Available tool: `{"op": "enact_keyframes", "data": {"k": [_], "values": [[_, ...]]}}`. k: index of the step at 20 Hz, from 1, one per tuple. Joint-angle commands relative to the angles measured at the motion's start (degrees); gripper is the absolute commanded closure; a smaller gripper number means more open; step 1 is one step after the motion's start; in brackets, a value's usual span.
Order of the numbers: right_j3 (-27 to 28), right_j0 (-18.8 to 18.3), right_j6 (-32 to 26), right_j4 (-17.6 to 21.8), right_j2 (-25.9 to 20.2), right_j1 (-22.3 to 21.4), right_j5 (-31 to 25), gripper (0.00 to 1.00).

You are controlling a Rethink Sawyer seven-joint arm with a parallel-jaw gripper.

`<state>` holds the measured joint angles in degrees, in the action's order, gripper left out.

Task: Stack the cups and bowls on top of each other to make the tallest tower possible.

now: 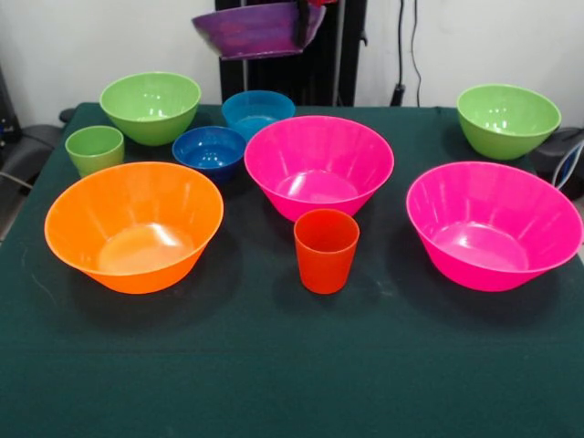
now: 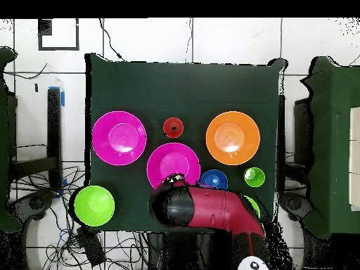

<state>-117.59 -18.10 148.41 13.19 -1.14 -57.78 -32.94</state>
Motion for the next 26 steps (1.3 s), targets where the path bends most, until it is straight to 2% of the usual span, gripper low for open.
{"op": "enact_keyframes", "data": {"k": [1,8,14,24,26], "values": [[2.65,-4.52,-19.21,7.93,-12.54,4.91,2.32,1.0],[5.29,-9.73,-21.34,11.98,-18.94,8.59,2.21,1.0],[8.85,-10.79,-20.41,14.25,-21.23,11.48,1.15,1.0],[15.79,-13.46,-27.63,16.87,-27.73,14.78,-5.14,1.0],[19.6,-12.7,-28.65,17.58,-28.36,16.44,-6.87,1.0]]}}
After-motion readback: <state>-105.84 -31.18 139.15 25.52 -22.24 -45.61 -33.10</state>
